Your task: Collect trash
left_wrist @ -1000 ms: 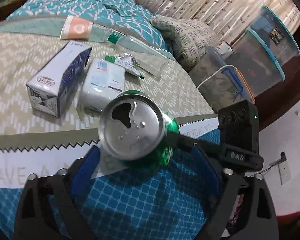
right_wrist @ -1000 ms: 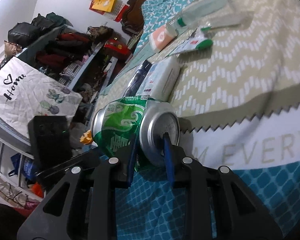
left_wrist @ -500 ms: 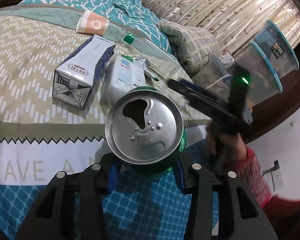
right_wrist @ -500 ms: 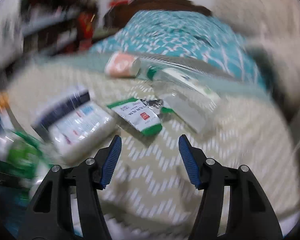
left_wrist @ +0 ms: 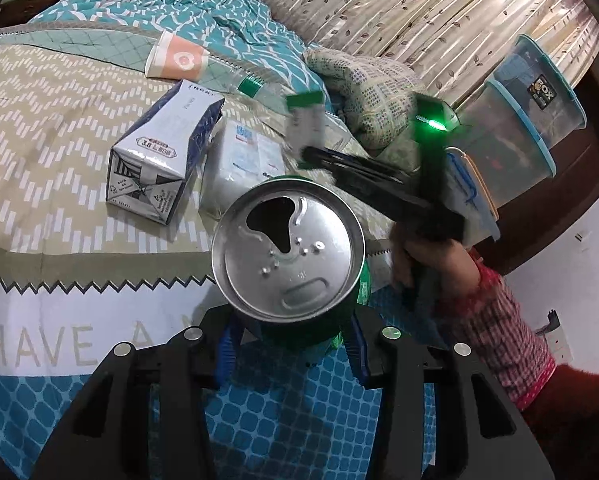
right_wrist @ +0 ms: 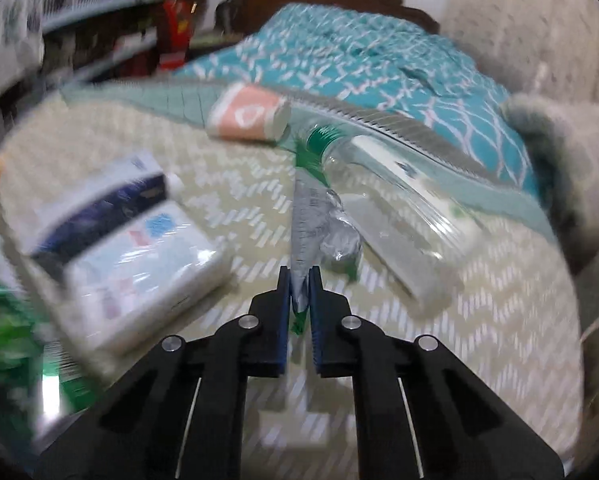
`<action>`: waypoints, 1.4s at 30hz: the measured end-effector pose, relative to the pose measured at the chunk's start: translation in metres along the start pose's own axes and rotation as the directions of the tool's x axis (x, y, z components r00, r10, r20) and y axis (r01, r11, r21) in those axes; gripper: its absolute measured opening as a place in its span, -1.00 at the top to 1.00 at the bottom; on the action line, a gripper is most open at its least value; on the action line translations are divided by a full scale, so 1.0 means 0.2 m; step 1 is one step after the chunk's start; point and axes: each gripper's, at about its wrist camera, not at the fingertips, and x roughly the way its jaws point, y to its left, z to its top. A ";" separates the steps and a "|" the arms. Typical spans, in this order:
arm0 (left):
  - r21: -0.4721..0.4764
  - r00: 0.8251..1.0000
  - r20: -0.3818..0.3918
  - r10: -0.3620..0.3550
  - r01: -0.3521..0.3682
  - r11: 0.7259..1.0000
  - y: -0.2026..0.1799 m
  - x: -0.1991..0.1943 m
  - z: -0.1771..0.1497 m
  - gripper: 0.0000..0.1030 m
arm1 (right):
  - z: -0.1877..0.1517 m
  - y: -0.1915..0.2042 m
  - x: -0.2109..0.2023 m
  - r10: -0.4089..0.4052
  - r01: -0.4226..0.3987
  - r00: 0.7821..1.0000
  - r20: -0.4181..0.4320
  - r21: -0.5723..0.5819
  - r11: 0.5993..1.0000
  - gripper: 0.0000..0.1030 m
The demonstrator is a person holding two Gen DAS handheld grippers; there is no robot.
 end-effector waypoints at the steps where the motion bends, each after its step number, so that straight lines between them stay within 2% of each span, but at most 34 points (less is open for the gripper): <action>1: 0.004 1.000 0.001 0.001 -0.001 1.000 0.00 -0.01 0.00 0.20 | -0.03 -0.01 -0.05 0.024 -0.024 1.000 0.015 0.036 0.999 0.79; 6: 0.028 1.000 0.012 -0.006 0.006 1.000 -0.06 -0.04 -0.02 0.23 | -0.26 -0.07 -0.31 0.140 -0.159 0.986 0.096 0.239 0.958 0.79; 9: 0.054 1.000 0.013 -0.016 0.016 0.998 -0.11 -0.06 -0.03 0.26 | -0.43 -0.10 -0.43 0.215 -0.249 0.968 0.132 0.362 0.898 0.79; 14: 0.086 1.000 0.008 -0.029 0.028 0.996 -0.18 -0.08 -0.06 0.29 | -0.58 -0.09 -0.55 0.271 -0.324 0.945 0.181 0.434 0.841 0.79; 20: 0.070 0.999 -0.021 -0.031 0.032 0.997 -0.18 -0.06 -0.10 0.29 | -0.70 -0.08 -0.63 0.346 -0.406 0.914 0.212 0.490 0.772 0.79; 22: 0.062 0.999 -0.027 -0.033 0.035 0.997 -0.17 -0.06 -0.11 0.29 | -0.73 -0.08 -0.64 0.352 -0.412 0.911 0.213 0.500 0.762 0.79; 28: 0.065 0.999 -0.032 -0.033 0.035 0.997 -0.18 -0.05 -0.11 0.29 | -0.82 -0.12 -0.60 0.341 -0.386 0.921 0.187 0.554 0.738 0.79; 38: 0.045 0.999 -0.047 -0.023 0.025 0.999 -0.17 -0.02 -0.09 0.28 | -0.88 -0.16 -0.57 0.337 -0.373 0.925 0.177 0.596 0.711 0.78; 40: 0.045 0.999 -0.049 -0.016 0.018 0.999 -0.17 -0.01 -0.08 0.17 | -0.89 -0.17 -0.57 0.338 -0.374 0.924 0.177 0.603 0.705 0.78; 42: 0.037 0.999 -0.047 -0.008 0.010 0.999 -0.16 0.00 -0.07 -0.03 | -0.89 -0.17 -0.57 0.340 -0.375 0.923 0.178 0.611 0.697 0.78</action>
